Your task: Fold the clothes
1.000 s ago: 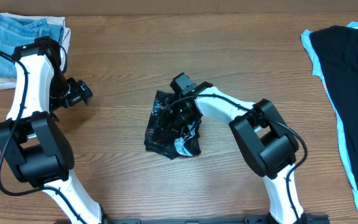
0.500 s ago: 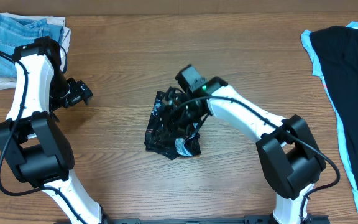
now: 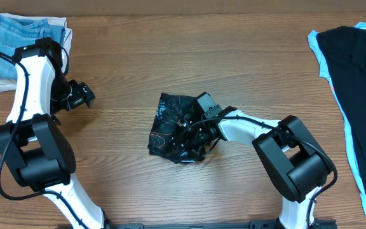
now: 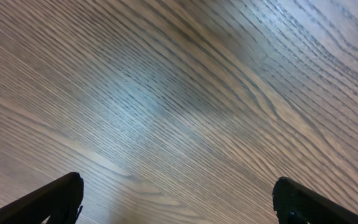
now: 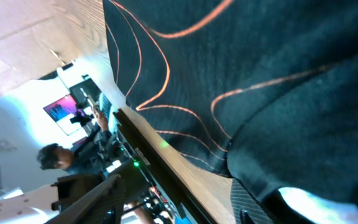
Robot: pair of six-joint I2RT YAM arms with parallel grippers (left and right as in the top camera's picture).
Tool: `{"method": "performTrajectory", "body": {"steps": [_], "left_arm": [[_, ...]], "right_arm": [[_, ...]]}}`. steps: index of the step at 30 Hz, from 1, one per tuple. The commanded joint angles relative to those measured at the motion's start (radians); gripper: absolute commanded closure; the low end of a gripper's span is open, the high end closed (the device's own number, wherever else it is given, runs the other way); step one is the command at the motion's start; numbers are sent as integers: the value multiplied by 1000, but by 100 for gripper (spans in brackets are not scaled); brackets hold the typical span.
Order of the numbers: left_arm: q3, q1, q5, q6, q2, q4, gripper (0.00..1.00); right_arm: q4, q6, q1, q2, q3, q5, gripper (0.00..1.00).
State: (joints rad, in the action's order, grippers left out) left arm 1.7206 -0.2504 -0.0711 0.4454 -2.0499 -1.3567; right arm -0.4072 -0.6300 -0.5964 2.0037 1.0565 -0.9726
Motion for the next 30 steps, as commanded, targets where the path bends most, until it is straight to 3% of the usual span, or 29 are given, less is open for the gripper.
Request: {"method": "performTrajectory", "body": {"steps": [1,7,13,21,27,30], "left_arm": [[-3,2,66,-14,2,0,0],[-3,2,124,-88,2,8,0],[-3,3,201,-154,2,14,0],[-3,66,529,-447,2,35,0],[-3,195,531,-464,2,76,0],[-9,279,492,-402,2,110,0]], "right_arm": [[-7,-44,15,-28,22,-5,42],[-121,-11,50,-164,139,46,34],[-367,71,118,-289,313,184,0],[-716,103,251,-364,541,659,0],[-818,105,382,-383,610,752,0],[-828,108,484,-385,621,751,0]]}}
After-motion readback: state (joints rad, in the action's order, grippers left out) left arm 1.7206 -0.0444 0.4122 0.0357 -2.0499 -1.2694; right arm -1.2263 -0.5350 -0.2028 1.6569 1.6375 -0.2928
